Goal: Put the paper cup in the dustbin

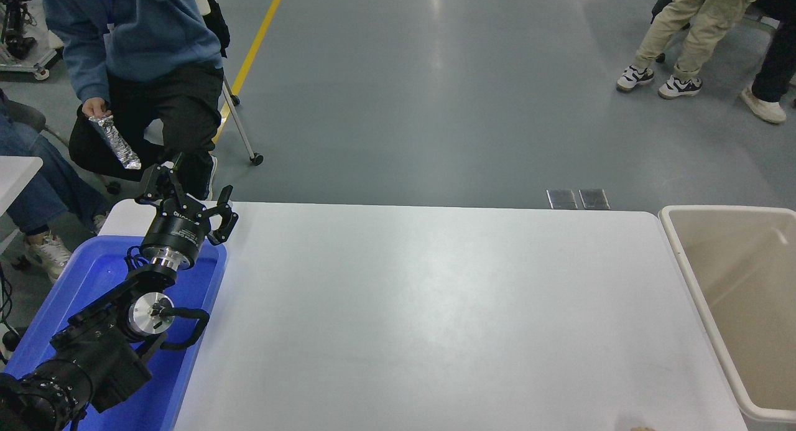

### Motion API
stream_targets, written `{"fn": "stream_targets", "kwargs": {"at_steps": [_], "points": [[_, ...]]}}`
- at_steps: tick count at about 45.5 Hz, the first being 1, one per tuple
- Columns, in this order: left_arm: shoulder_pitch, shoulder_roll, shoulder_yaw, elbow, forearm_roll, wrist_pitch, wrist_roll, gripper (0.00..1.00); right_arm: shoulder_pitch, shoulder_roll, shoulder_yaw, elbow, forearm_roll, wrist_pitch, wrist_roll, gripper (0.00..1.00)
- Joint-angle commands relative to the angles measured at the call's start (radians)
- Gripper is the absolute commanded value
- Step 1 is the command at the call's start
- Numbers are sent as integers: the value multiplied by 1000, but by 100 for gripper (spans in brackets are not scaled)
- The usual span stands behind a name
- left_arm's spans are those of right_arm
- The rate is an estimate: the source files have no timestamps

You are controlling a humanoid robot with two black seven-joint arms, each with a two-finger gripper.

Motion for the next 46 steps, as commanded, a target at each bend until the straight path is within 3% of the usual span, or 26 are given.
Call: {"fn": "stream_targets", "kwargs": {"at_steps": [1,14,24,46], "points": [[0,0,0,0,0,0,0,100,4,-61,307,165,30,-6,53,100],[0,0,0,0,0,0,0,100,-39,-86,626,377,28,-22,62,100],[0,0,0,0,0,0,0,100,-201,-97,907,699,8,-37,88,100],[0,0,0,0,0,0,0,100,-378,198,1240,865,-179,-58,186,100]]}}
